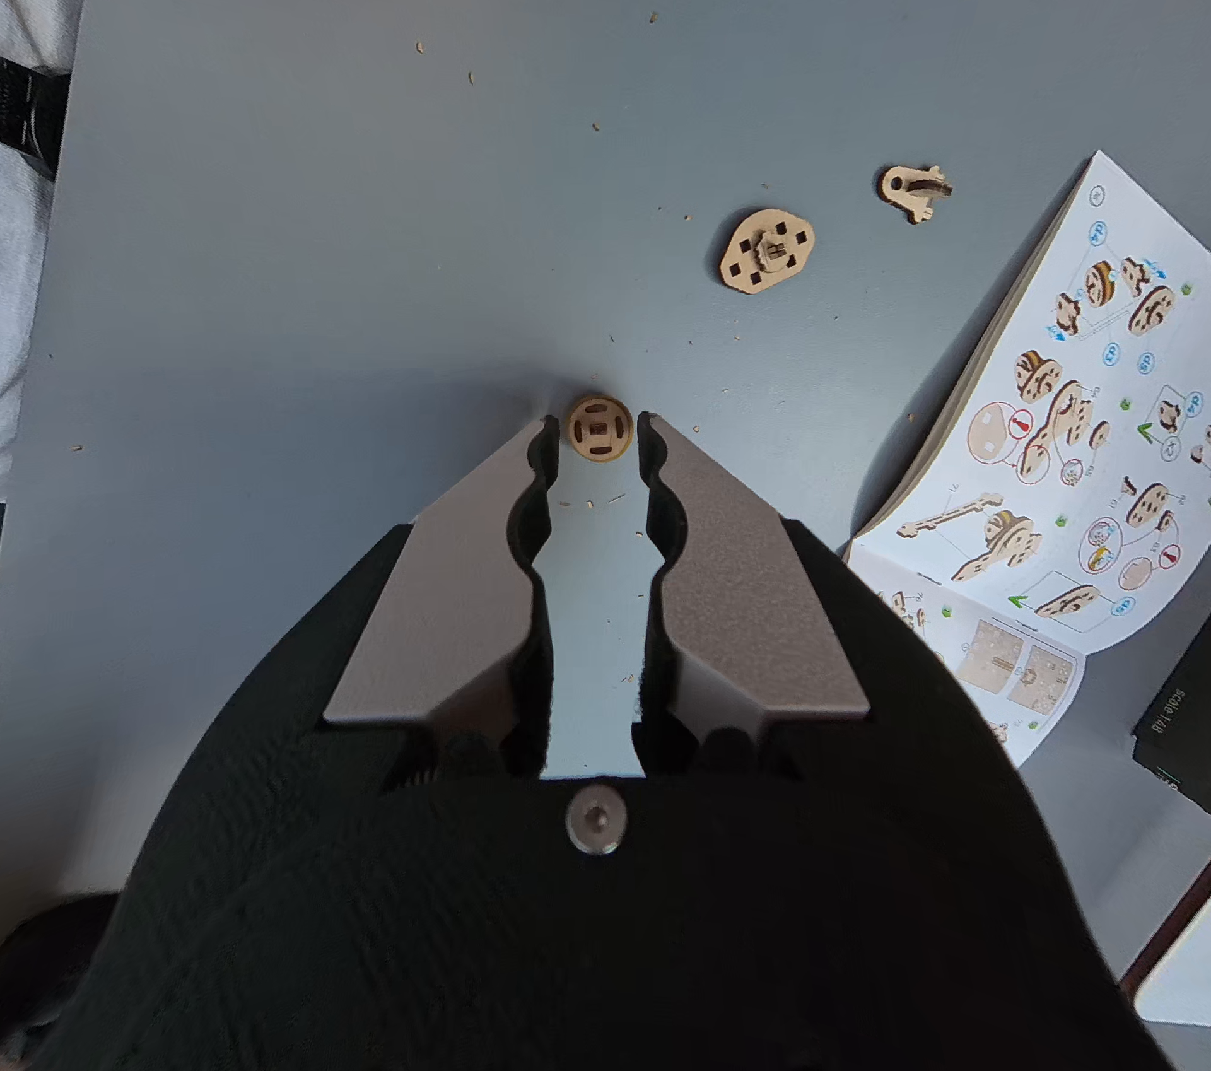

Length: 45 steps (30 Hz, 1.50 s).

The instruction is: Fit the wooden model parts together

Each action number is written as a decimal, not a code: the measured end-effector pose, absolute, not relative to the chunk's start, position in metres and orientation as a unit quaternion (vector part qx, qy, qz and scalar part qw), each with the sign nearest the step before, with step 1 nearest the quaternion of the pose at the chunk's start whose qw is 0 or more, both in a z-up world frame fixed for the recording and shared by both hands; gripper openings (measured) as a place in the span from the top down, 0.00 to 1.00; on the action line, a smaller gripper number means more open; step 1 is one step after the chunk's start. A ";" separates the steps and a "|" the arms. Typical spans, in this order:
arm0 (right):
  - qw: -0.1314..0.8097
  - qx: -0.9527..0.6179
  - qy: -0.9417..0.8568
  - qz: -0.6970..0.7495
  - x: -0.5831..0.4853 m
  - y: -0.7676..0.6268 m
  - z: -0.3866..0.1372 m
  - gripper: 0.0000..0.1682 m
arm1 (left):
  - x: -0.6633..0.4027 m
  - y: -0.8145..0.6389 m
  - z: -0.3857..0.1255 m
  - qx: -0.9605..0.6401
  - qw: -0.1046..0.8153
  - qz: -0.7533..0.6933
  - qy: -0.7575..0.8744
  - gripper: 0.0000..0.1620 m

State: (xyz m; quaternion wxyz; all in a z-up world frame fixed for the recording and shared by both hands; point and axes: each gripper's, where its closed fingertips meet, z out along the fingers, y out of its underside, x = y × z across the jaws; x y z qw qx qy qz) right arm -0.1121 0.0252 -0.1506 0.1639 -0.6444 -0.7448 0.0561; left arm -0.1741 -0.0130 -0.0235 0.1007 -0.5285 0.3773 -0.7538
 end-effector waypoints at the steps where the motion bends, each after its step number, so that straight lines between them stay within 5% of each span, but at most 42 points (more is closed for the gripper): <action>1: 0.164 -0.649 -0.741 0.055 -0.112 0.026 -0.151 0.86 | -0.174 -0.013 -0.023 -0.529 0.102 -0.754 0.377 0.96; 21: 0.192 -0.657 -0.728 0.031 -0.110 0.032 -0.151 0.88 | -0.175 -0.009 -0.026 -0.535 0.104 -0.752 0.370 0.96; 32: 0.425 -0.553 -0.603 0.388 -0.139 0.029 -0.035 0.88 | -0.163 -0.001 -0.044 -0.558 0.080 -0.738 0.371 0.96; 38: 0.450 -0.742 -0.497 -0.007 -0.082 0.132 -0.059 0.88 | -0.160 0.006 -0.043 -0.566 0.089 -0.731 0.370 0.96; 45: 0.450 -0.783 -0.396 -0.167 -0.034 0.172 -0.038 0.88 | -0.161 0.013 -0.034 -0.579 0.116 -0.715 0.375 0.96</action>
